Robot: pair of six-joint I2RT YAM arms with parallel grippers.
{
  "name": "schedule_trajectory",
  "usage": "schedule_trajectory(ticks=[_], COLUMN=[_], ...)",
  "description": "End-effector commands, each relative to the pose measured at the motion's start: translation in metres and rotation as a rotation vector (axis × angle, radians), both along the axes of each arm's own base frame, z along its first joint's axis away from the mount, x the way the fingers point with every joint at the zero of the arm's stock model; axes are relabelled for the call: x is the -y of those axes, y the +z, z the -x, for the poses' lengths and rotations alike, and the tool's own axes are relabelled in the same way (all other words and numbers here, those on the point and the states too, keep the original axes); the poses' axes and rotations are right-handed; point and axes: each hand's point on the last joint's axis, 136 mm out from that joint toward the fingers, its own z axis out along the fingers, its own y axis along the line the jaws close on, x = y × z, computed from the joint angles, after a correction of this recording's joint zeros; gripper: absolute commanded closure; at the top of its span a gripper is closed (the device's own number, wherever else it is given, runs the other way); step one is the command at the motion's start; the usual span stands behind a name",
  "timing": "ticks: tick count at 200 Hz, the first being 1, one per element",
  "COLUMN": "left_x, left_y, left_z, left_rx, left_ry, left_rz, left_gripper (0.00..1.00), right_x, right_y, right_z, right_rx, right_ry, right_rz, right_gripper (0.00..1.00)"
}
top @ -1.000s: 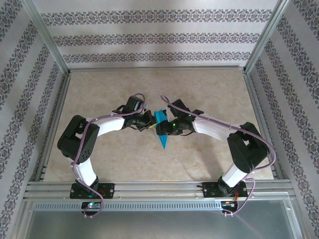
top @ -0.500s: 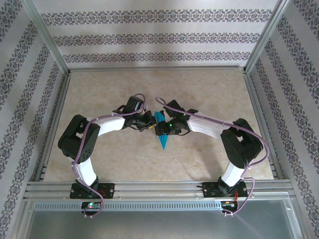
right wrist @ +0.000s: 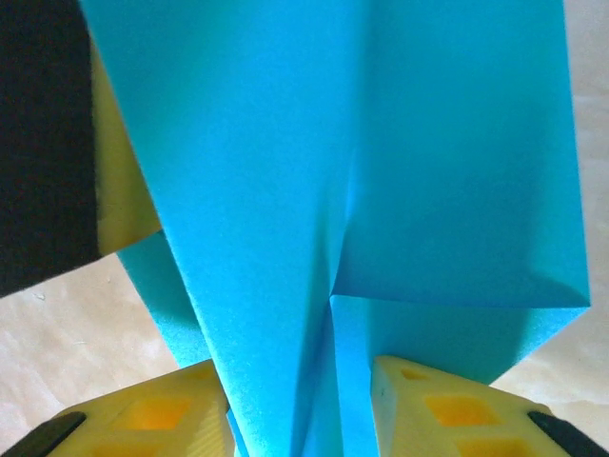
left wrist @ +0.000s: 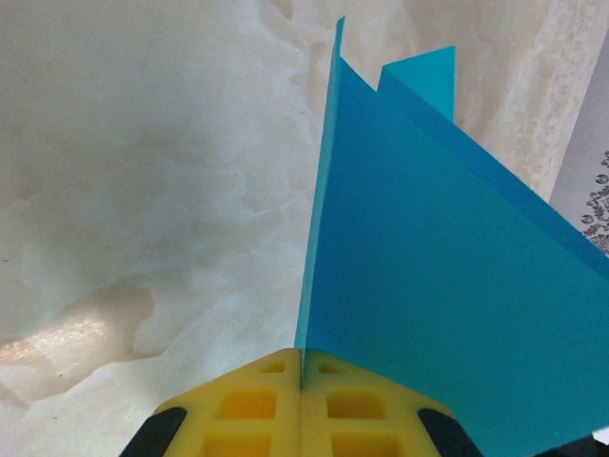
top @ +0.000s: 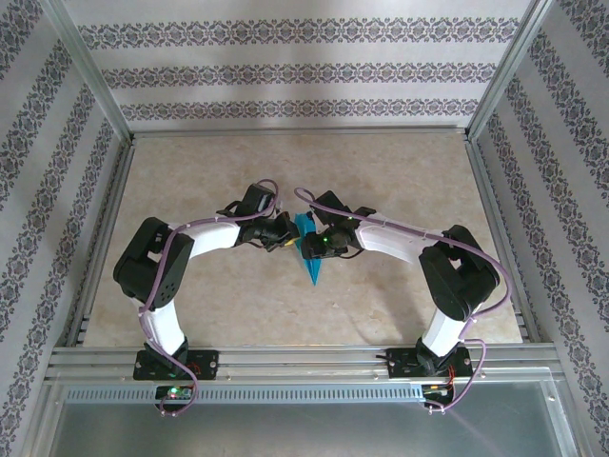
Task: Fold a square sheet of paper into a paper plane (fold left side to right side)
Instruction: Turn over the paper plane at the center of the table.
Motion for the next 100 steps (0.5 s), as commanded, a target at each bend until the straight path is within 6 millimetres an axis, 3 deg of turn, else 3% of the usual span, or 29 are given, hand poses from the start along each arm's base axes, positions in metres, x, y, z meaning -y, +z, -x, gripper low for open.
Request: schedule_trajectory(ticks=[1, 100], left_x=[0.008, 0.01], left_y=[-0.003, -0.011], left_z=[0.005, 0.007], left_rx=[-0.008, -0.018], left_ry=[-0.031, -0.024], left_rz=[-0.008, 0.002], left_gripper=[1.0, 1.0], right_x=[-0.001, 0.003], right_y=[0.001, -0.018], right_z=[0.0, 0.005], right_rx=[0.009, -0.052], right_ry=[0.015, -0.048], right_rz=[0.03, 0.076], right_gripper=[0.62, 0.69])
